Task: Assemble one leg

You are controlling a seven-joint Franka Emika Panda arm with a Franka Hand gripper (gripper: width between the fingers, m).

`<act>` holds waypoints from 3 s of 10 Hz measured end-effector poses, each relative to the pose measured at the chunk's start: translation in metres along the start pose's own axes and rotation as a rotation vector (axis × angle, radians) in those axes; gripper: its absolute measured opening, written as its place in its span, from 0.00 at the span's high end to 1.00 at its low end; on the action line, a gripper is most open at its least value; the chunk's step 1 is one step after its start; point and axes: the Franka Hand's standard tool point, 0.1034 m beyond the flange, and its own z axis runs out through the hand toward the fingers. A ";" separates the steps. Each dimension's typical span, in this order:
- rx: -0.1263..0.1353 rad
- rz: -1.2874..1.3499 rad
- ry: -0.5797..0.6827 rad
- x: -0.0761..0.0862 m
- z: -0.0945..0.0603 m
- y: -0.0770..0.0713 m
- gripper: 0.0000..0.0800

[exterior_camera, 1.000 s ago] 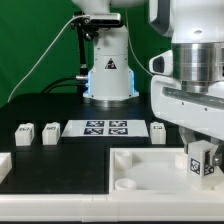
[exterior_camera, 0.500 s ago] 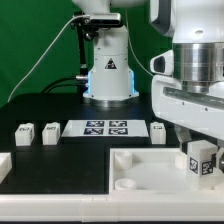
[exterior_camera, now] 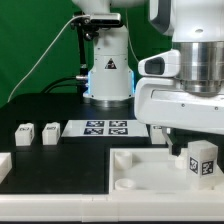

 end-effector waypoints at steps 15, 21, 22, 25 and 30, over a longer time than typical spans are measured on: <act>-0.016 -0.143 -0.018 -0.003 0.000 -0.004 0.64; -0.017 0.749 -0.012 -0.004 0.000 -0.006 0.64; -0.014 0.852 -0.015 -0.003 0.000 -0.005 0.64; -0.011 0.896 -0.020 -0.003 0.000 -0.005 0.64; -0.019 0.486 -0.019 -0.003 0.000 -0.006 0.20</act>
Offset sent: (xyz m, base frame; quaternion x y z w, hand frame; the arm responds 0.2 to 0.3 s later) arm -0.0024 0.0145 0.0037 -0.0033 -0.0385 -0.2523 0.9669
